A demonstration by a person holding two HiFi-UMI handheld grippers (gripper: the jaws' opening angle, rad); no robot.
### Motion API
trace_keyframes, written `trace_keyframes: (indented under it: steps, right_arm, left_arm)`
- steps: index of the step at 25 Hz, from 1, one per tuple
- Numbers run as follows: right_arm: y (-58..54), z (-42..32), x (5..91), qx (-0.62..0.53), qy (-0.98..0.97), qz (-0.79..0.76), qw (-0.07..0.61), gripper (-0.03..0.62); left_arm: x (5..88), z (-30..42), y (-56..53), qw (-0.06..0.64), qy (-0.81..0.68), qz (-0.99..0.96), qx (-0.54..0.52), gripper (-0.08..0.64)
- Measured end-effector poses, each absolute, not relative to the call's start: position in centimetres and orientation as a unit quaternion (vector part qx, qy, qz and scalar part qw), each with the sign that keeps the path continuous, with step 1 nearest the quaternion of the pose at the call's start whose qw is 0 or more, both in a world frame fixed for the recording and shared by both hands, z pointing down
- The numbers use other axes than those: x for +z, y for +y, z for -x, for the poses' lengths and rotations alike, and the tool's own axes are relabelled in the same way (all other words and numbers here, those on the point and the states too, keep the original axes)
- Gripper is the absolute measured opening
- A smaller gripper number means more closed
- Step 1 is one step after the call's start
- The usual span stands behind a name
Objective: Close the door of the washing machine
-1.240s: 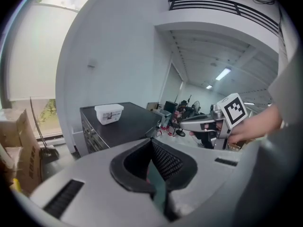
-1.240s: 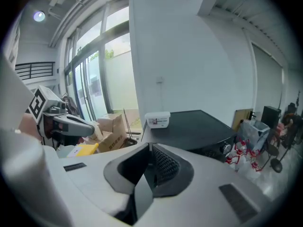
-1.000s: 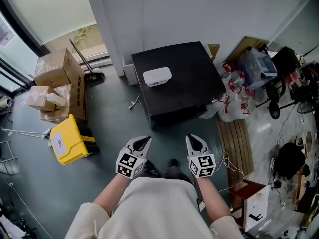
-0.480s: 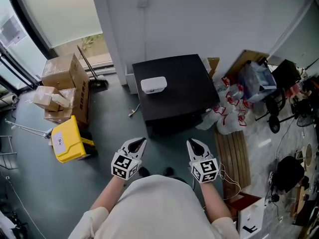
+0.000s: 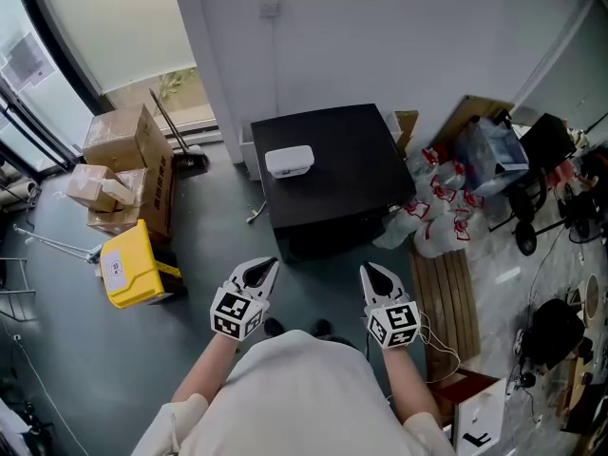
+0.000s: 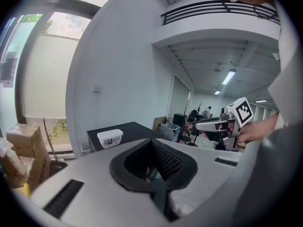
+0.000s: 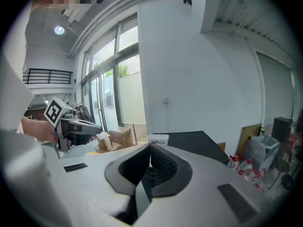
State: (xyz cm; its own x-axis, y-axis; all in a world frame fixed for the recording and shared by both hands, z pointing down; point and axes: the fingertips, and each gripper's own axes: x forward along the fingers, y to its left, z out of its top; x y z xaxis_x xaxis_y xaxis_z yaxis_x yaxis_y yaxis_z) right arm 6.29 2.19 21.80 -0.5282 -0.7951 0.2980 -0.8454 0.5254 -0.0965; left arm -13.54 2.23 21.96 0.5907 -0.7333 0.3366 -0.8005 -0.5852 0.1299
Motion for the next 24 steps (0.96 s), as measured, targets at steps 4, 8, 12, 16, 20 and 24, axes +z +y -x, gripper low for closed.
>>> trace_keyframes:
  steps: [4,8,12,16,20,24]
  right_arm:
    - [2.7,-6.5,22.0,0.115,-0.868,-0.47,0.108,0.031]
    - [2.8,-7.0,21.7,0.111,-0.866,-0.475,0.11,0.031]
    - [2.8,-7.4,21.5,0.106,-0.865,-0.476,0.112,0.031]
    - [2.9,-7.5,21.7,0.108,-0.865,-0.476,0.113,0.031]
    - [2.7,-8.0,21.7,0.109,-0.865,-0.476,0.113,0.031]
    - [2.7,-7.9,21.6,0.106,-0.866,-0.475,0.113,0.031]
  left_arm:
    - [22.3,13.0,2.5,0.136,-0.436,-0.881,0.124,0.008]
    - [22.5,12.7,2.6,0.138,-0.434,-0.881,0.127,0.008]
    - [22.7,12.5,2.6,0.139,-0.434,-0.881,0.128,0.008]
    - [22.9,12.5,2.7,0.14,-0.435,-0.88,0.128,0.008]
    - [23.1,12.3,2.6,0.141,-0.436,-0.879,0.131,0.008]
    - [23.2,12.5,2.6,0.143,-0.439,-0.877,0.13,0.008]
